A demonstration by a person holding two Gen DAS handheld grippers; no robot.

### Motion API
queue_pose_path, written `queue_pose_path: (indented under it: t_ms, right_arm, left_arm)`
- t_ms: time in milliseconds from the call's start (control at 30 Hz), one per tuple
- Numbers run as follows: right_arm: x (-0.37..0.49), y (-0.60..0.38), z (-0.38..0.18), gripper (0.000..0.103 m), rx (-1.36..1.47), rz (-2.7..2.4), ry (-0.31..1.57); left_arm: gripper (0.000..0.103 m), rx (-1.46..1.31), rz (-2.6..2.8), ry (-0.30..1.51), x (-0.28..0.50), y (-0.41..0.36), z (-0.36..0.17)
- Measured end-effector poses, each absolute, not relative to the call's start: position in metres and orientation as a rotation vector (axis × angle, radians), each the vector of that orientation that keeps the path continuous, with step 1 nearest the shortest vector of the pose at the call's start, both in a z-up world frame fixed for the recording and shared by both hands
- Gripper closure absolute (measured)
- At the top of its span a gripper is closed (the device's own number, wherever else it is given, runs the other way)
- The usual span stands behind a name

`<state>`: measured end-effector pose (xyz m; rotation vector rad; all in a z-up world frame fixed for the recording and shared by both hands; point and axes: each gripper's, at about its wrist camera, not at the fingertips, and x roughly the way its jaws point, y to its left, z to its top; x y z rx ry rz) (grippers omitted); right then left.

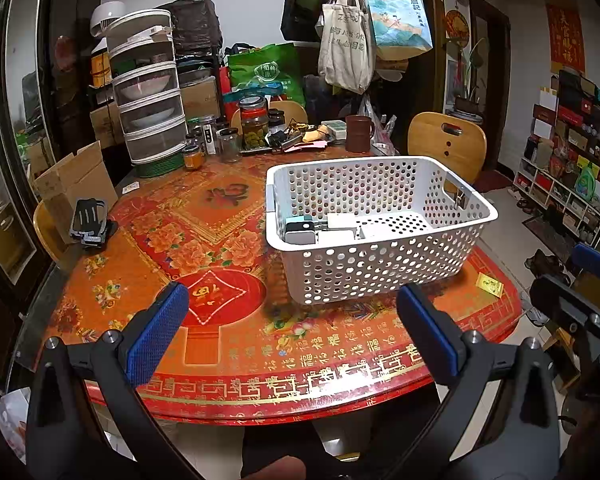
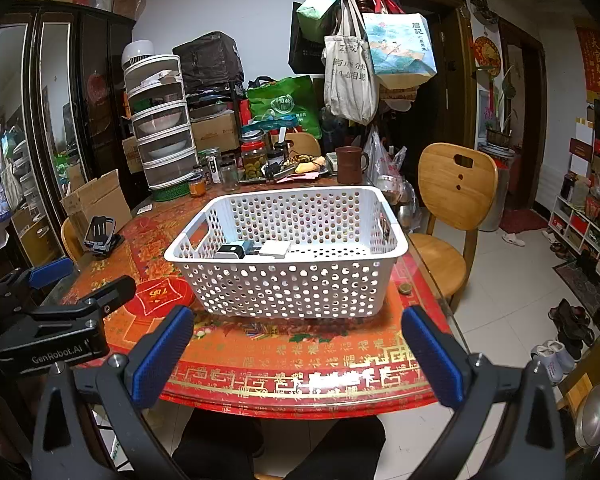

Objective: Organize rigid objects

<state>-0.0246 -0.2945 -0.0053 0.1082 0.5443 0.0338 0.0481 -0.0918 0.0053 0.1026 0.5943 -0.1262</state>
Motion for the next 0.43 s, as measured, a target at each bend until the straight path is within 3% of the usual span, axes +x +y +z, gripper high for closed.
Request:
queue_pose_path:
  t_ms: [433]
  right_arm:
    - [-0.024, -0.2913, -0.0121, 0.0, 0.105, 0.038, 0.555]
  left_arm:
    - [0.0, 0.101, -0.134, 0.594, 0.0466, -0.0899, 0.0063]
